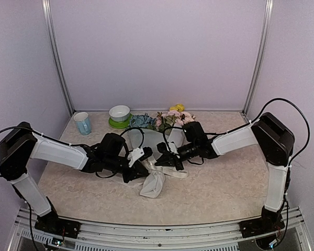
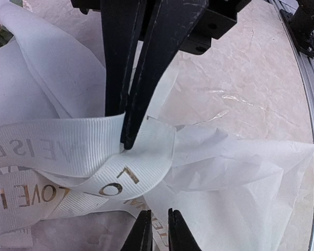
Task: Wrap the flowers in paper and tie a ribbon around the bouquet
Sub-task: Cross the half-tied ribbon over the folded bouquet.
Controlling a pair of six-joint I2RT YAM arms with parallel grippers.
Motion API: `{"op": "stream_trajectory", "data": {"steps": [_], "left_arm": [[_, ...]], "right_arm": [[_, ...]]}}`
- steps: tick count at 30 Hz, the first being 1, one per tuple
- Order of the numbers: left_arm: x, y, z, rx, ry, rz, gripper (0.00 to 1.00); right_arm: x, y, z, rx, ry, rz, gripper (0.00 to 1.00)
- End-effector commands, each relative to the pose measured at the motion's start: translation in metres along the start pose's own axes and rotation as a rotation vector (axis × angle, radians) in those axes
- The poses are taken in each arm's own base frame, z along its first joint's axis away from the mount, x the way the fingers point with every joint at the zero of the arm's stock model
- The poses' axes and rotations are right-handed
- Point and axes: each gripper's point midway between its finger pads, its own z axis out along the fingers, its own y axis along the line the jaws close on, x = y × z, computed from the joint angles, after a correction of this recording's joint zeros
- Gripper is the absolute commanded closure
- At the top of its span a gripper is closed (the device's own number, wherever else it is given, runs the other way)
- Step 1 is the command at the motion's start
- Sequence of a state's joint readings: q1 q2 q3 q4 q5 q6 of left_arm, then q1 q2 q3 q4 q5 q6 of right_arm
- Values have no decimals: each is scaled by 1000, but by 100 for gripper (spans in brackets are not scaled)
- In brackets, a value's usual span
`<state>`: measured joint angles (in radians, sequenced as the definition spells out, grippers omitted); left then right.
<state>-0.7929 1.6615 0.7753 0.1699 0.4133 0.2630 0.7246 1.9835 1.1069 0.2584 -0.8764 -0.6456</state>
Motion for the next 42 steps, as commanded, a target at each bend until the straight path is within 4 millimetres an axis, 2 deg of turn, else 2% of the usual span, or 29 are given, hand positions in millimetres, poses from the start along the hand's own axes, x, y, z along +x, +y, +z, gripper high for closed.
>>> {"op": "stream_trajectory", "data": {"steps": [1,3,5,11,14,18,21,25,32,34,36,42], "left_arm": [[-13,2,2,4,-38,28,82],[-19,13,3,-59,-71,20,71],[-27,15,5,-89,-119,30,64],[-34,41,19,-217,-119,26,56],[-44,41,15,-222,-157,31,54],[-56,30,0,-150,-256,-5,44],[-57,31,-5,-124,-296,-63,44],[-61,35,3,-124,-279,-73,47],[-67,34,3,-108,-291,-76,45],[-67,33,4,-103,-291,-77,46],[-68,33,7,-96,-288,-84,52],[-72,29,9,-63,-301,-96,87]], "right_arm": [[7,0,3,-8,29,34,100],[9,0,3,-10,33,39,100],[11,0,4,-11,37,45,100],[10,-5,6,-5,37,85,100],[11,-8,5,12,54,81,100],[14,-15,1,34,76,114,100],[15,-14,-1,39,80,119,100],[13,-11,-2,32,66,118,100],[12,-7,-2,12,61,128,100],[14,-5,-1,-1,68,135,100],[16,-2,0,-14,76,150,100],[10,10,1,-68,50,150,100]]}}
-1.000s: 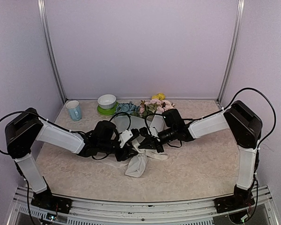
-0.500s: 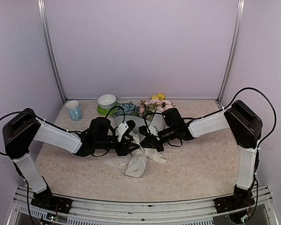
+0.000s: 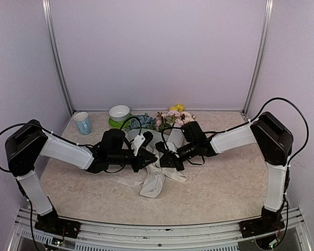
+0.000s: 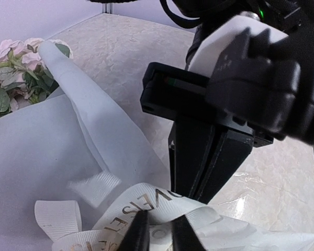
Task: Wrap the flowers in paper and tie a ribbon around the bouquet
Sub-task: Cross the half-tied ribbon over the folded bouquet.
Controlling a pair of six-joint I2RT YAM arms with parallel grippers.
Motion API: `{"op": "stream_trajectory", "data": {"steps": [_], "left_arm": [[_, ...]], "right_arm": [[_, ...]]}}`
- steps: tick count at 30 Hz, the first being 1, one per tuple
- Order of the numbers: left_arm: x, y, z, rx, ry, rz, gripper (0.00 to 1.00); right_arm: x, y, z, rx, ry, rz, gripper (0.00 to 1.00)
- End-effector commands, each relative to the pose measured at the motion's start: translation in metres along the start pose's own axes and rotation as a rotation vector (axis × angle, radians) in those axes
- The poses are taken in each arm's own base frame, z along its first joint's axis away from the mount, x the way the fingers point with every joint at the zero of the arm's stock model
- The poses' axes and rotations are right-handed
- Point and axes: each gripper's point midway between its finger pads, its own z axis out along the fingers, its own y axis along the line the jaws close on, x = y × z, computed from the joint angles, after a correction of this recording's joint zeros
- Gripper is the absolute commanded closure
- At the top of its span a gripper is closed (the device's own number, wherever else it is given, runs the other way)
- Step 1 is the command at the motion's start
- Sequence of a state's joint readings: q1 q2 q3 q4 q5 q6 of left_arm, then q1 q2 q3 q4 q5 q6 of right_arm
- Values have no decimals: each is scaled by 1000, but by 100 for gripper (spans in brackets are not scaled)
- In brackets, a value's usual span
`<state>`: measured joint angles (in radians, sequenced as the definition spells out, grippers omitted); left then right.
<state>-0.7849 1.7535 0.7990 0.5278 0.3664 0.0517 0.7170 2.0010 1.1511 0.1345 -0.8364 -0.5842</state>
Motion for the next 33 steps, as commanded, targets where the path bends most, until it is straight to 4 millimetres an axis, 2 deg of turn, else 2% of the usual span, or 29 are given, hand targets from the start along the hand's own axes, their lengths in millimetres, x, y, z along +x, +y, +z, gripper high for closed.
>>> {"op": "stream_trajectory", "data": {"steps": [1,3,7,9,11,13,15,19,25,28,30,33], "left_arm": [[-16,-6,2,40,-48,1,93],[-18,-8,1,51,-60,-2,97],[-21,-12,-3,70,-82,-6,98],[-20,-12,-4,75,-77,-7,94],[-18,-10,-5,75,-63,-13,83],[-16,-9,-8,84,-59,-23,74],[-14,-5,-9,80,-45,-24,69],[1,1,-1,69,36,-23,67],[-2,17,-11,10,2,-48,66],[0,19,-8,10,15,-41,66],[3,17,-5,31,26,-48,64],[2,13,-4,49,11,-55,62]], "right_arm": [[-6,16,0,-84,-31,8,100],[-9,23,0,-114,-52,3,100],[-14,20,3,-135,-79,4,100],[-17,14,7,-139,-85,5,100],[-15,12,10,-146,-79,4,100],[-12,14,12,-171,-77,4,100],[-13,19,13,-214,-88,-2,100],[-10,24,14,-263,-79,9,100],[4,39,6,-330,-17,58,100],[5,44,-1,-334,-28,65,100],[1,42,-1,-323,-51,50,100],[-9,26,4,-288,-78,47,100]]}}
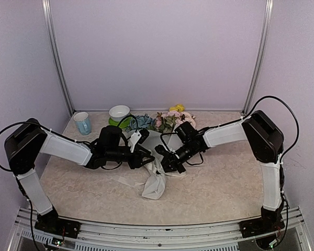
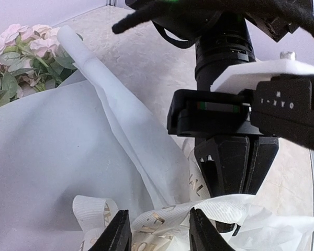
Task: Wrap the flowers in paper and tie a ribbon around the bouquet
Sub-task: Cross the half-tied ribbon over the folded bouquet, then tie the half-tied ribbon around the folded bouquet.
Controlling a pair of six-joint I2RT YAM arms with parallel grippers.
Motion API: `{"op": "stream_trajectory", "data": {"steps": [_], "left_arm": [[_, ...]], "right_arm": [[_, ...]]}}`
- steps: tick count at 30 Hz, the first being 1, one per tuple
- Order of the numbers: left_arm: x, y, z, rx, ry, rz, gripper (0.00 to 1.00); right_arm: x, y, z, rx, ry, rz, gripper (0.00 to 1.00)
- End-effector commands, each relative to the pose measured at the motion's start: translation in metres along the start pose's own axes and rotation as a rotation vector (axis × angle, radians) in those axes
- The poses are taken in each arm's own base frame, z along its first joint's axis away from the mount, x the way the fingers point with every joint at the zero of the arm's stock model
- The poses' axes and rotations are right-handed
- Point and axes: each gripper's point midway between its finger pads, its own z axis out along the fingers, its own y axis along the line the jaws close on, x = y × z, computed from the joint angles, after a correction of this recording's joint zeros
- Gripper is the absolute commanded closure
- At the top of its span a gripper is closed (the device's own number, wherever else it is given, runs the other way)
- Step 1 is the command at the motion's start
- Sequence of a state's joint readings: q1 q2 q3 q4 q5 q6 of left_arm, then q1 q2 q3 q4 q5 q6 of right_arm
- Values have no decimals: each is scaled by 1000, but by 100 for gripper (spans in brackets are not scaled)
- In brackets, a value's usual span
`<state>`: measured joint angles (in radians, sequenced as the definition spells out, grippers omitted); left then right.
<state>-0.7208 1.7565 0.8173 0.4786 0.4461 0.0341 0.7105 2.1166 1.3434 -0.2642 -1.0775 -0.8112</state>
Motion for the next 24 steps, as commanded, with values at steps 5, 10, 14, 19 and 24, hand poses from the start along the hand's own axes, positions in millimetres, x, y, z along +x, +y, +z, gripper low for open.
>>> {"op": "stream_trajectory", "data": {"steps": [5,10,14,19,24], "left_arm": [[-6,-2,4,25,-25,20,54],[4,10,20,-4,20,-10,51],[4,21,17,-62,37,-6,41],[1,41,15,-160,131,-34,37],[0,31,-3,-147,133,-13,1]], "right_arm": [[-17,-15,1,-2,-80,-47,100],[-27,-19,3,-19,-128,-54,100],[-21,-25,7,-2,-131,-38,100],[-15,-28,10,-2,-121,10,100],[-5,-30,11,17,-92,43,100]]}}
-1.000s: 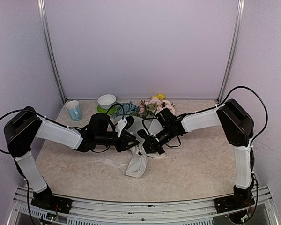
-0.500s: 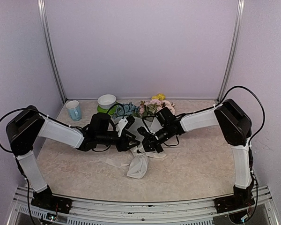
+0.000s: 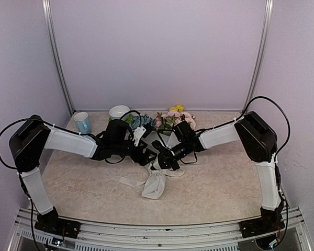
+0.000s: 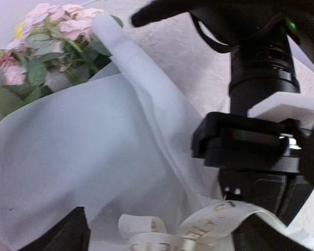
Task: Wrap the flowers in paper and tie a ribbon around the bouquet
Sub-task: Tie the half-tied ribbon around the folded bouquet.
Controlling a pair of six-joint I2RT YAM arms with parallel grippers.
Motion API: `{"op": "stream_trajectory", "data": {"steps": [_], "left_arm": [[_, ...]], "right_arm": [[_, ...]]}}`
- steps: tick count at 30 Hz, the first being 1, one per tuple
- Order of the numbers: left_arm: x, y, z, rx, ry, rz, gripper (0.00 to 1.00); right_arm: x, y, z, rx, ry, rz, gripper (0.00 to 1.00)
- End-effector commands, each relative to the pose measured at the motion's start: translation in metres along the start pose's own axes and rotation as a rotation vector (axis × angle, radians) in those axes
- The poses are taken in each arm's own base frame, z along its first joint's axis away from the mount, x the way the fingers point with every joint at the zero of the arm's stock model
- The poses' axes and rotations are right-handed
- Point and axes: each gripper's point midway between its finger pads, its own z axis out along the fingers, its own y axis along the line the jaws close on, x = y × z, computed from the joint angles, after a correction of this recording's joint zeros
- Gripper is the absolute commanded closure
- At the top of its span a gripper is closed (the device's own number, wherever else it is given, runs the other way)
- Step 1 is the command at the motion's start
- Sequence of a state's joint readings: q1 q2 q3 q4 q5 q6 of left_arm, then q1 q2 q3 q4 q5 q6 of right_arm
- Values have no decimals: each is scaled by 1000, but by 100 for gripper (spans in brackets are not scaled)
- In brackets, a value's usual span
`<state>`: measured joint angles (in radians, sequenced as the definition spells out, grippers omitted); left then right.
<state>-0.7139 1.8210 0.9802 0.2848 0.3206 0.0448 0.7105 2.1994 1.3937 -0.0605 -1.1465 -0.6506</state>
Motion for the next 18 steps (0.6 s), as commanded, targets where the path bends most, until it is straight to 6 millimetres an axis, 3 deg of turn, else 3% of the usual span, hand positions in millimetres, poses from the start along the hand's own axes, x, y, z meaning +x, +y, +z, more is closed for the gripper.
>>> {"op": "stream_trajectory", "data": {"steps": [1,4,10,13,15,16,18], "left_arm": [[10,-1,-21,-18,41,27,1],[9,-4,-31,-6,17,44,1],[-17,-18,-58,64,-124,92,1],[-12,-15,-65,80,-122,40,1],[-14,-24,-81,135,-191,31,4],[-13,-34,-88,170,-218,49,11],[-3,-53,-89,191,-203,119,55]], "right_arm": [[9,-5,0,12,13,40,100],[11,-5,0,13,22,47,100],[11,-6,0,17,22,45,100],[11,-7,0,19,26,46,100],[11,-6,-1,19,26,46,100],[10,-5,-1,17,25,43,100],[10,-6,-1,20,27,39,100]]}}
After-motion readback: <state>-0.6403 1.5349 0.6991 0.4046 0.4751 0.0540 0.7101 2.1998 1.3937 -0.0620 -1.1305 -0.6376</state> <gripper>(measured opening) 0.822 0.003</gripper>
